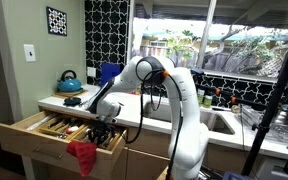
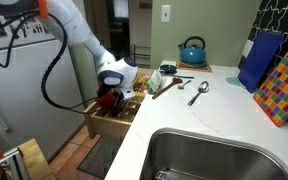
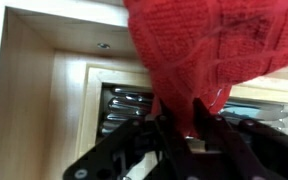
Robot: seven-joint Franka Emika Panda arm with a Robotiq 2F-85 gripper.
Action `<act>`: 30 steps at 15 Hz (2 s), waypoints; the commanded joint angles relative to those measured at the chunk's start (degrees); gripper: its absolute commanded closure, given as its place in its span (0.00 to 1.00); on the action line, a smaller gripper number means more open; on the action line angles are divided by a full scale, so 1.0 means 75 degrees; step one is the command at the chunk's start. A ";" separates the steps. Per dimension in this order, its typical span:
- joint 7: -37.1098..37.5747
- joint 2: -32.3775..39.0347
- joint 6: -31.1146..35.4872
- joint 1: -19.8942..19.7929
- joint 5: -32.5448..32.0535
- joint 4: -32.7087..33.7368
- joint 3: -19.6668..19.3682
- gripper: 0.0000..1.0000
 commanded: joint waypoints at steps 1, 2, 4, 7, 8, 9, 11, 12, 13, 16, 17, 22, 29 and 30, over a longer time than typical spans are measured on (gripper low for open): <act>0.0040 -0.0140 0.0041 0.0070 0.0007 -0.0044 -0.0071 0.99; 0.0090 -0.0300 0.0028 0.0100 -0.0100 -0.0114 -0.0105 1.00; 0.0153 -0.0736 -0.0047 0.0161 -0.0480 -0.0277 -0.0205 1.00; 0.0195 -0.1556 -0.0118 0.0211 -0.1504 -0.0542 -0.0334 0.99; 0.0265 -0.1802 -0.0055 0.0197 -0.1807 -0.0597 -0.0343 0.99; 0.0124 -0.2047 0.0039 0.0139 -0.1827 -0.0626 -0.0291 0.99; 0.0163 -0.2483 0.0116 0.0113 -0.2137 -0.0684 -0.0284 0.99; 0.0140 -0.2668 0.0136 0.0093 -0.2253 -0.0695 -0.0269 0.99; 0.0147 -0.2863 0.0152 0.0076 -0.2428 -0.0721 -0.0260 0.99; 0.0173 -0.3343 0.0320 -0.0041 -0.2935 -0.0785 -0.0259 0.99; 0.0077 -0.3478 0.0349 -0.0094 -0.3031 -0.0808 -0.0264 0.99; 0.0045 -0.4066 0.0686 -0.0389 -0.3286 -0.1074 -0.0313 0.99; 0.0025 -0.3779 0.0490 -0.0398 -0.3141 -0.0698 -0.0258 0.95; 0.0026 -0.3774 0.0490 -0.0398 -0.3141 -0.0697 -0.0258 0.95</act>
